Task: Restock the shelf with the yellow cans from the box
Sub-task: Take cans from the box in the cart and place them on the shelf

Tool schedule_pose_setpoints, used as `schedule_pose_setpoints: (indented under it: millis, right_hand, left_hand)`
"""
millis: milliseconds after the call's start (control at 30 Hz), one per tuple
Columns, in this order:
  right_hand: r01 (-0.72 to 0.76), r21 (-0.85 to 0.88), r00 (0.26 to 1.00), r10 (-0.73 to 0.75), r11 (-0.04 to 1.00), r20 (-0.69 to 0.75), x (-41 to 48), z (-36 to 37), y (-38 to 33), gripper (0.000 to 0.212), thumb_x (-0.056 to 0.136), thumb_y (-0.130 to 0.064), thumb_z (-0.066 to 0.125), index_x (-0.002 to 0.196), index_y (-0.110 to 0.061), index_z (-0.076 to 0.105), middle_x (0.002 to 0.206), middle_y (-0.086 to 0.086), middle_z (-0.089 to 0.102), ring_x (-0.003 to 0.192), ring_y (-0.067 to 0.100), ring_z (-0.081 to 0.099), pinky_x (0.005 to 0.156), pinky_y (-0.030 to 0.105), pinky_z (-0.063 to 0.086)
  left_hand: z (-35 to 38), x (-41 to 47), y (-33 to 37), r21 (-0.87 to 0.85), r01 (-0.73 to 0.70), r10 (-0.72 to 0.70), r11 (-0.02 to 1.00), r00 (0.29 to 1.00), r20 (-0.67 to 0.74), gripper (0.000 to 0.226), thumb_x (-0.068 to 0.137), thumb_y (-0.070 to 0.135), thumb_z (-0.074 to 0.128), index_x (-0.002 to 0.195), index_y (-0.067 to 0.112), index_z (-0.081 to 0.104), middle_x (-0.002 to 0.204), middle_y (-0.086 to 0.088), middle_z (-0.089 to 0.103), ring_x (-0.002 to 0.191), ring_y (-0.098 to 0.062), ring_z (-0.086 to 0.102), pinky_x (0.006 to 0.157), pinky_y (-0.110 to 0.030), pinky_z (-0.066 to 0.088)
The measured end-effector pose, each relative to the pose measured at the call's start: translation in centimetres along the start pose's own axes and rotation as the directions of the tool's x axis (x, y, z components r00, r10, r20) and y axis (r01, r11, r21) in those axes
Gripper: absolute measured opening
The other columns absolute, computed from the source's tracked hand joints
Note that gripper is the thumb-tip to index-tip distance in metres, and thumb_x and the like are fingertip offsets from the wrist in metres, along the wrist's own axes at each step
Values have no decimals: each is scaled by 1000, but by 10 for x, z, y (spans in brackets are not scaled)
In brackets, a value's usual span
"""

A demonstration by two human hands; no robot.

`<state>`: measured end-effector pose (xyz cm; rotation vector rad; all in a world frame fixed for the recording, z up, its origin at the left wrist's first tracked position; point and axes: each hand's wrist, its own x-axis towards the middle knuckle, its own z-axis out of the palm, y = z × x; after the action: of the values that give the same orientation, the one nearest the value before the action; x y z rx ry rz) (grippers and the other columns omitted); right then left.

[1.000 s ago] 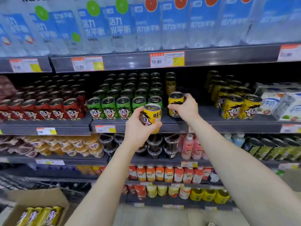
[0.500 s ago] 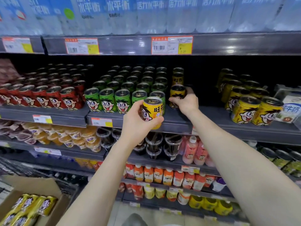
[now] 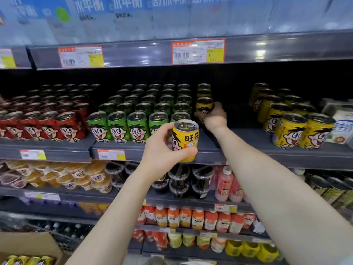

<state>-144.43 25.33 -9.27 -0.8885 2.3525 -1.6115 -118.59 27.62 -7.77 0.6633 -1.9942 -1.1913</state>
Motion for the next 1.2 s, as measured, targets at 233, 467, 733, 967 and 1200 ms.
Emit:
schedule_pose_setpoints:
  millis: [233,467,733,967,1200]
  right_hand:
    - [-26,-39,999,28,999,34,5,-2,-6,62,78,-33,83,126,-10,51,123,10,65,111,29,63,83,30,46]
    - [-79,-100,995,85,992,49,13,-3,-12,67,78,-37,83,129,-10,48,127,12,63,117,33,61,91,37,49]
    - [-151,-58,985,155,987,81,8,0,-14,83,76,-37,85,139,-7,40,134,13,59,122,31,59,94,36,49]
    - [63,8,998,-63,998,-25,-44,-21,-23,42,89,-23,70,125,-11,55,113,9,69,107,28,65,83,30,48]
    - [-36,360,860,-154,932,486,-129,-91,-53,31,95,-36,64,120,-18,68,111,-1,75,103,10,71,87,25,57]
  left_hand:
    - [1,3,-1,-27,12,-12,1000,1000,7,68,68,24,97,125,34,62,108,20,75,99,1,71,82,-19,58]
    - [2,2,-1,-38,23,-23,999,1000,15,70,69,22,97,128,31,62,108,18,75,98,-1,72,80,-19,57]
    - [1,3,-1,-15,22,-22,1000,1000,6,72,69,25,96,132,30,61,107,20,75,97,3,70,78,-12,54]
    - [12,6,5,-18,44,-45,999,999,-12,68,70,24,96,129,29,62,108,19,73,95,7,69,75,-10,53]
    - [27,15,20,-36,62,-64,997,996,-60,69,68,32,96,129,29,64,106,18,74,92,6,70,78,-17,58]
